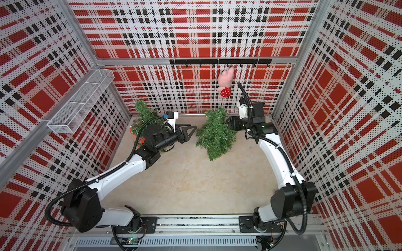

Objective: Wrap string light around the christmas tree
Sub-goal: Wrap the light string around the Christmas tree, then reset both arms

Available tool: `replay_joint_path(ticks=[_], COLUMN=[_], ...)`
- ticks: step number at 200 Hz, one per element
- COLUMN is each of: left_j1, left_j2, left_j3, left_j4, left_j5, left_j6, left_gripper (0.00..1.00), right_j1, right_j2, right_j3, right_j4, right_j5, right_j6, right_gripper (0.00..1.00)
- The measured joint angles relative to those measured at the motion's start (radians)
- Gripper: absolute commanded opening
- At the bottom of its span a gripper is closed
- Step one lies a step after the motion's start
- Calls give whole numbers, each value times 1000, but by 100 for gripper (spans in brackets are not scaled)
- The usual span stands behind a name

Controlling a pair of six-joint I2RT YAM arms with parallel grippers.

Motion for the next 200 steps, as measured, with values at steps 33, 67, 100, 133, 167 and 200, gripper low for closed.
replay_joint_path(ticks=[33, 67, 100, 133, 167, 200], left_j1=[-3, -89, -257, -350, -359, -214], left_j2=[-43, -111, -241, -440, -559, -699], left_j3=[-27, -61, -122, -318, -509, -616], left_j4=[-5, -64, -110, -96, -182, -240], left_j5=[-26, -175, -379, -578, -766, -891], left_j6=[2, 69, 161, 196, 163, 111], left_gripper=[64, 65, 68, 70, 74, 74], right_j1=[-44, -118, -126, -127, -133, -136], right_j2=[-114, -251, -359, -502, -560, -592], right_j3=[-94, -196, -323, -573, -791, -974], right_j4=[36, 84, 144, 240, 372, 547], right_j5=[-11, -18, 41, 171, 316, 462], right_j6=[41, 92, 128, 159, 152, 114], right_gripper=[73, 72, 72, 72, 73, 74])
